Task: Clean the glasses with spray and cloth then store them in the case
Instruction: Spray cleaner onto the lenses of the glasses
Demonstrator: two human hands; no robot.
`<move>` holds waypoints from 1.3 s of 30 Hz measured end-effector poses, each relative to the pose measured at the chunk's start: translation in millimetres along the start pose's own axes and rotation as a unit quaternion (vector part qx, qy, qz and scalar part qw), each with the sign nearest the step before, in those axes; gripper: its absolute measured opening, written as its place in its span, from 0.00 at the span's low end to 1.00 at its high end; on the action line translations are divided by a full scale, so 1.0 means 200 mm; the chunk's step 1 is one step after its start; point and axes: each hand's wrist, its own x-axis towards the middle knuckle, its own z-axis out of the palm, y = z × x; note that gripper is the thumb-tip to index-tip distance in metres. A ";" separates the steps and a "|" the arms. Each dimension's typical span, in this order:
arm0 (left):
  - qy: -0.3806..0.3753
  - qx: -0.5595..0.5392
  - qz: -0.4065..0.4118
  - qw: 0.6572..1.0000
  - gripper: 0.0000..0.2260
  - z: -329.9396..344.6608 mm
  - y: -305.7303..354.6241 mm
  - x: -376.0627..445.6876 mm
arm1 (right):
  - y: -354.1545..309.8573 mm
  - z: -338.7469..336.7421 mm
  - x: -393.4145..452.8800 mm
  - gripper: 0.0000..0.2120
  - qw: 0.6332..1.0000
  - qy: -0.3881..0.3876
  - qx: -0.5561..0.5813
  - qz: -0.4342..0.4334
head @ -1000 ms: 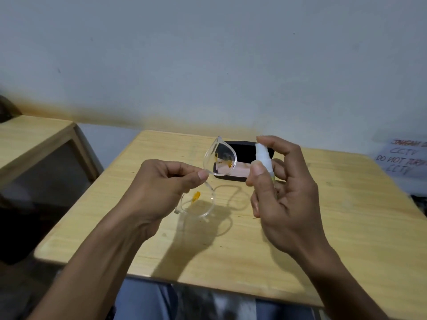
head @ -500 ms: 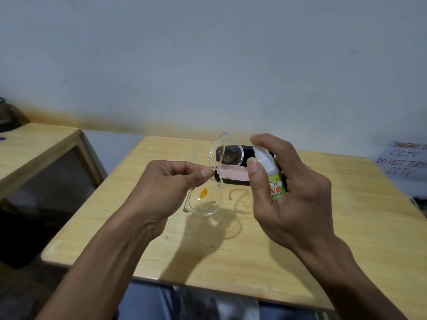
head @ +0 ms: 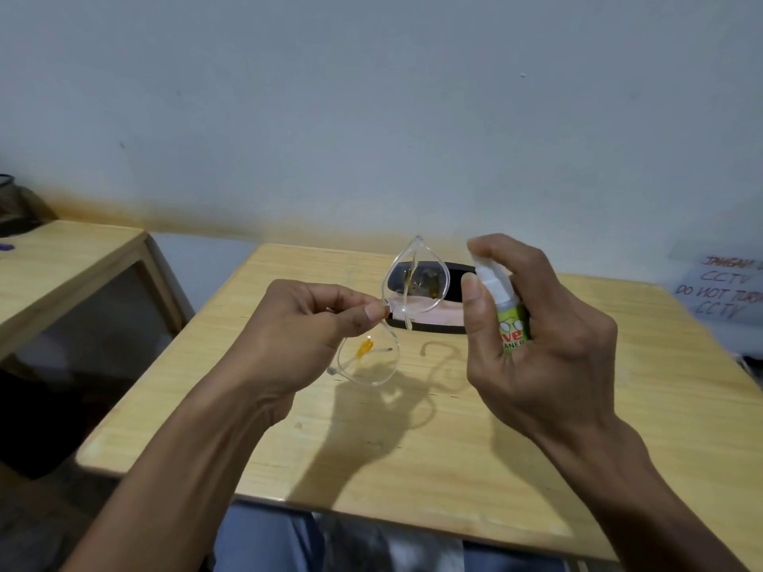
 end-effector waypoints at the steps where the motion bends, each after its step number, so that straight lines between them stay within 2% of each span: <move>1: 0.000 -0.001 0.001 1.000 0.05 0.00 0.01 0.00 | 0.00 -0.01 0.00 0.09 1.000 -0.001 0.000 0.001; 6: 0.017 -0.012 0.000 1.000 0.03 0.00 0.04 0.01 | -0.03 -0.05 -0.03 0.12 1.000 0.010 0.014 0.007; 12: 0.041 -0.024 0.007 0.999 0.02 -0.01 0.13 0.07 | -0.16 -0.10 -0.12 0.15 0.995 -0.023 0.010 -0.098; 16: 0.037 -0.015 0.017 0.999 0.01 -0.01 0.17 0.09 | -0.16 -0.07 -0.14 0.13 0.993 -0.028 -0.005 -0.118; 23: 0.016 -0.021 0.035 0.999 0.02 -0.04 0.18 0.09 | -0.13 -0.08 -0.11 0.12 0.996 -0.008 0.008 -0.088; 25: 0.000 -0.019 0.047 0.999 0.02 -0.05 0.17 0.10 | -0.12 -0.10 -0.10 0.13 0.998 -0.020 0.043 -0.027; 26: -0.007 -0.020 0.058 0.998 0.03 -0.06 0.15 0.10 | -0.11 -0.11 -0.10 0.11 0.995 -0.026 0.086 0.031; 28: -0.019 -0.031 0.087 0.996 0.07 -0.08 0.12 0.10 | -0.09 -0.11 -0.08 0.08 0.958 -0.031 0.223 0.177; 30: -0.031 -0.045 0.112 0.992 0.12 -0.09 0.09 0.11 | -0.04 -0.08 -0.08 0.10 0.871 -0.046 0.371 0.318; 32: -0.043 -0.053 0.120 0.990 0.11 -0.09 0.05 0.13 | 0.01 -0.04 -0.09 0.11 0.797 -0.067 0.446 0.402; 33: -0.047 -0.058 0.120 0.990 0.09 -0.08 0.04 0.14 | 0.02 -0.01 -0.10 0.10 0.776 -0.076 0.464 0.421; 36: -0.063 -0.069 0.115 0.989 0.07 -0.06 0.01 0.16 | 0.05 0.04 -0.13 0.07 0.743 -0.091 0.495 0.441; 39: -0.084 -0.074 0.115 0.987 0.08 -0.05 0.00 0.17 | 0.05 0.07 -0.13 0.07 0.743 -0.090 0.496 0.441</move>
